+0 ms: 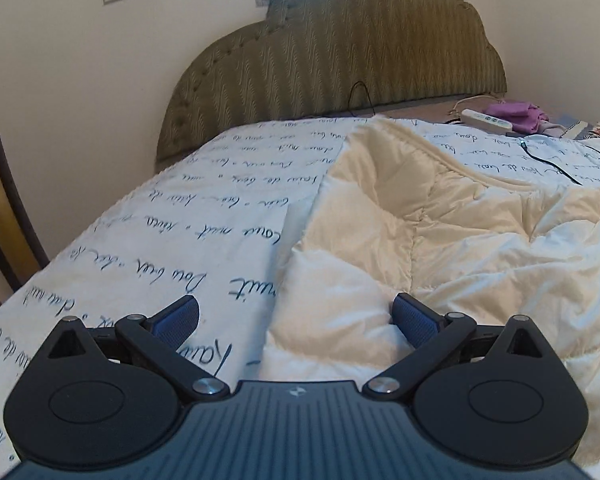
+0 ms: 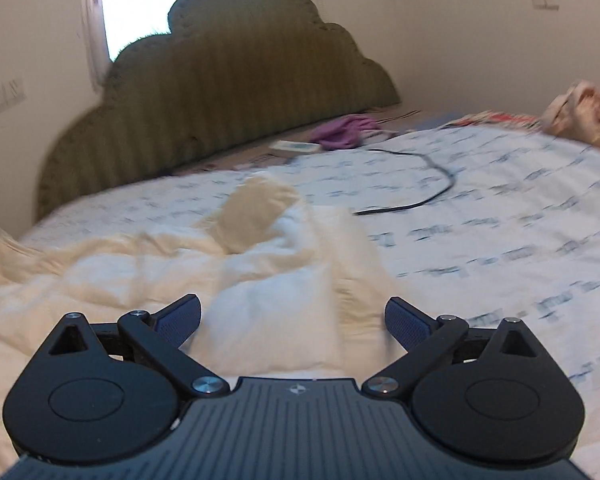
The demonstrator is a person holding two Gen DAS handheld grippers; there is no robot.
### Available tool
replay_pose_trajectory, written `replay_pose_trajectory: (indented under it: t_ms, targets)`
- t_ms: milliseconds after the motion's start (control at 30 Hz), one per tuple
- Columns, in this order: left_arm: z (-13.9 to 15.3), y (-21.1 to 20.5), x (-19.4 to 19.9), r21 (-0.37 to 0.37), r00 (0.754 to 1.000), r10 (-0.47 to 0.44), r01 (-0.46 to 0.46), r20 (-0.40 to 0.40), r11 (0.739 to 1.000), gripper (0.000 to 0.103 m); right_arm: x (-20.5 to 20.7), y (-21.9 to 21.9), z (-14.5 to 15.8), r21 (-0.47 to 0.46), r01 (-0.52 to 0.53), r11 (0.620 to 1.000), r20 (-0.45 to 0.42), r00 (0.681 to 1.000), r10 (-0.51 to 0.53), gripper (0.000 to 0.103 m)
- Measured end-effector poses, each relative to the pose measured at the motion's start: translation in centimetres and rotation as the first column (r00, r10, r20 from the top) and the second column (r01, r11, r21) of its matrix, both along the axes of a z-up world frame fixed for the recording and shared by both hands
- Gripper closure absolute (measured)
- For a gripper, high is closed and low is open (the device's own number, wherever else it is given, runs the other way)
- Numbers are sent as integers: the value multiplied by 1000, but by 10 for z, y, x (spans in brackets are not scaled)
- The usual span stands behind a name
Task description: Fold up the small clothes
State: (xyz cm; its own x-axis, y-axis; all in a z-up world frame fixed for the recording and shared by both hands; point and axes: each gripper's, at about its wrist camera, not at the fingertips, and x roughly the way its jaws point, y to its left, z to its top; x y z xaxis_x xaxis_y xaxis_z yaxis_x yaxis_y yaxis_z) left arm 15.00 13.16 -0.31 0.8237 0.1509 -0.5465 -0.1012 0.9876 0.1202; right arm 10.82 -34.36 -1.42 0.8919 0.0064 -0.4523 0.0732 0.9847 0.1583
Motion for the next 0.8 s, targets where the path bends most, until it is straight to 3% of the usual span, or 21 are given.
replay_pose_trajectory:
  t_ms: [100, 300, 333, 400, 467, 533, 600, 667, 733, 800]
  targets:
    - [2, 2, -9, -38, 998, -28, 26, -53, 999, 0, -4, -9, 6, -71, 12, 997, -1, 1000, -12, 3]
    - [2, -1, -51, -189, 986, -112, 88, -123, 978, 0, -30, -22, 16, -285, -6, 958, -41, 999, -5, 1]
    - [3, -3, -58, -187, 985, -120, 95, -126, 978, 0, -33, -23, 16, -306, -8, 952, -64, 998, -12, 1]
    - [10, -9, -69, -104, 990, -109, 99, -95, 990, 0, -37, -21, 20, -349, 9, 937, -117, 992, -53, 1]
    - [26, -16, -72, 15, 996, -79, 80, -45, 997, 0, -43, -6, 34, -410, 12, 912, -69, 997, -44, 0]
    - [45, -25, -69, 73, 997, -83, 82, 9, 994, 0, -44, 20, 53, -464, -16, 886, -10, 1000, 12, 0]
    - [66, -37, -57, 68, 988, -142, 139, 54, 988, 0, -33, 43, 64, -450, -87, 889, 13, 994, 104, 0]
    - [74, -50, -38, 10, 978, -200, 200, 56, 980, 0, -4, 63, 67, -423, -146, 894, -20, 988, 152, 0]
    - [69, -64, -11, -40, 971, -237, 238, 29, 970, 0, 29, 76, 57, -429, -160, 889, -56, 987, 151, 0]
    - [54, -75, 17, -37, 978, -208, 207, -33, 978, 0, 59, 78, 43, -428, -131, 894, -92, 991, 101, 0]
